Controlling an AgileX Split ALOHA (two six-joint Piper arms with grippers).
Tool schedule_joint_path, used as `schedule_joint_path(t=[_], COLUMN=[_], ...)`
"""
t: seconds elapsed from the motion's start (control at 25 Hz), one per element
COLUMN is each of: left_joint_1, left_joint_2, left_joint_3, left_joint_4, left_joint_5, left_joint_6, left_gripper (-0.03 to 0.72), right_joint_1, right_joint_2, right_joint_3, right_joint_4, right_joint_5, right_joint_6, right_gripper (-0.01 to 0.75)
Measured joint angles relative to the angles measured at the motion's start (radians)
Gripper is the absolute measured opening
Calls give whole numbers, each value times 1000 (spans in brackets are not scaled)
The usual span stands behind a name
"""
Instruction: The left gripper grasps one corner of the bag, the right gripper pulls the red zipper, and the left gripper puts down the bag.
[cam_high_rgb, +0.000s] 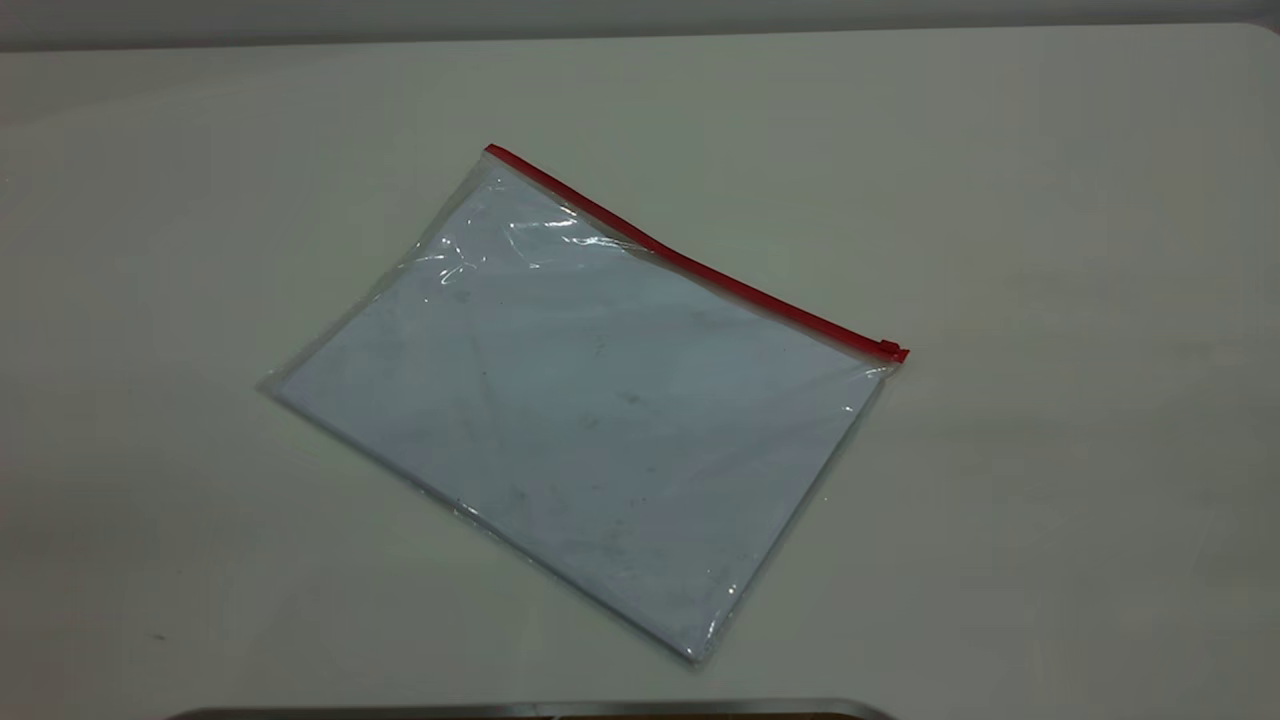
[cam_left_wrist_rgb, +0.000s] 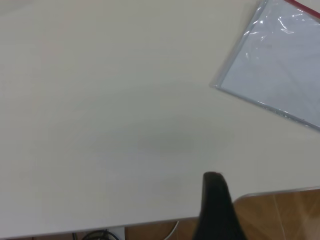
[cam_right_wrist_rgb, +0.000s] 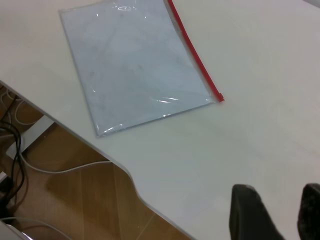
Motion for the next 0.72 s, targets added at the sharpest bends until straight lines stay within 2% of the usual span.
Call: schedule_joint_path(t=[0.12,0.36,0.48,0.6,0.72], left_joint_1=[0,0,0,0,0], left_joint_2=[0,0,0,0,0], left_joint_3=[0,0,0,0,0], left_joint_4=[0,0,0,0,0], left_joint_5=[0,0,0,0,0], left_joint_6=[0,0,0,0,0], left_gripper=[583,583,583,583,583], right_joint_1=[-39,-276,-364,-420,-436], right_joint_2=[-5,-48,-55,-55,-55], right_joint_3=[0,0,0,0,0], right_joint_4=[3,3,-7,-48,-92], right_joint_5=[0,0,0,0,-3], right_joint_6=[0,0,0,21,75], right_gripper=[252,240,240,240,240])
